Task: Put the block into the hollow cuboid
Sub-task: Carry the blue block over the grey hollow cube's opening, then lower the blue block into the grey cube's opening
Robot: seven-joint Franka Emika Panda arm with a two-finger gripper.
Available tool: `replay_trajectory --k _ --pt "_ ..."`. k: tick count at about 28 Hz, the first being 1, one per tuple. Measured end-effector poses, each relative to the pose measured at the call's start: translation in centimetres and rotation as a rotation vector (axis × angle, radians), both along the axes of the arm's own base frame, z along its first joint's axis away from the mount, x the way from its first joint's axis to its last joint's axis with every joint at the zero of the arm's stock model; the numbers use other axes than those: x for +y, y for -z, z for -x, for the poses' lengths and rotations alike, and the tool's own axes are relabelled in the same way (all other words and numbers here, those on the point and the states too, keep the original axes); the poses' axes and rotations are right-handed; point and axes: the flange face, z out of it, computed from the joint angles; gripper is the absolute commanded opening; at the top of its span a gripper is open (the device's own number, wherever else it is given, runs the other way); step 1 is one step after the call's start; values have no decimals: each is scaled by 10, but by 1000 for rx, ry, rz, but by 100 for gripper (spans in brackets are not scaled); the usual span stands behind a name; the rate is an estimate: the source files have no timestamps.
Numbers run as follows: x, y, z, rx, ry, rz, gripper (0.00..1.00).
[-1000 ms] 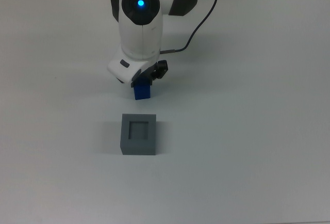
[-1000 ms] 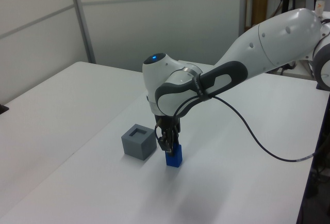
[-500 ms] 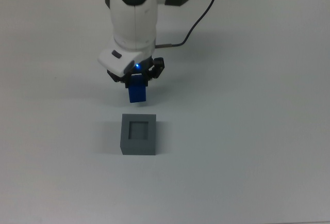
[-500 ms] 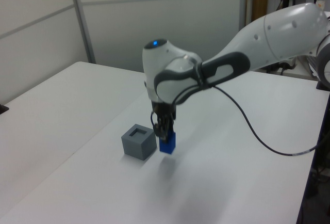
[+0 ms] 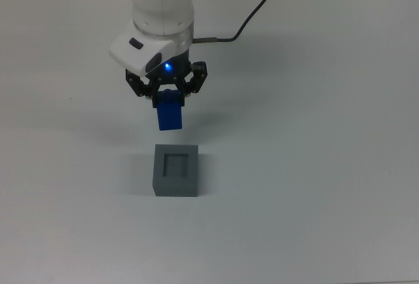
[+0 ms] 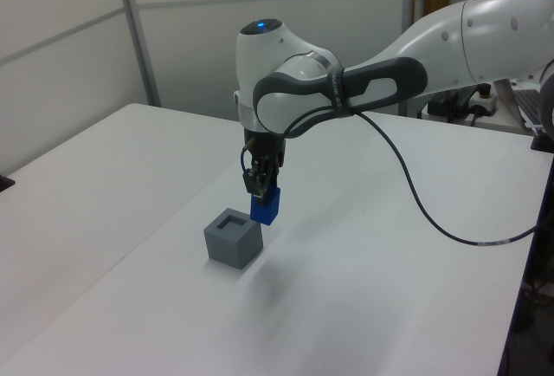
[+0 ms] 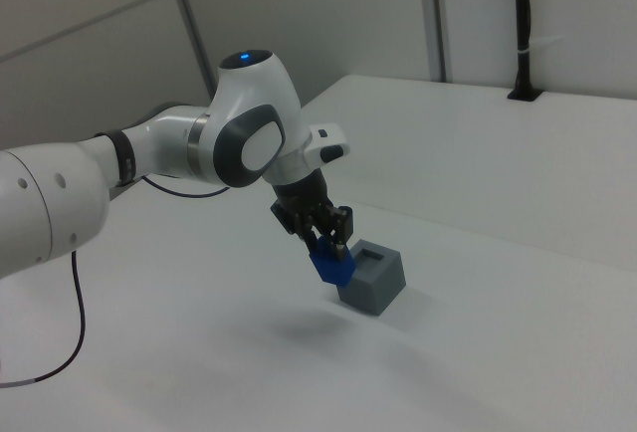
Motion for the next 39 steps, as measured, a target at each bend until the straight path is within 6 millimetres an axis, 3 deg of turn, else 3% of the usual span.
replay_trajectory --k 15,28,34,39 --pt "0 -8 -27 -47 53 -14 0" --pt "3 10 -58 -28 69 -20 0" --pt "3 35 -69 2 89 -22 0" --pt "7 36 -73 -5 93 -26 0"
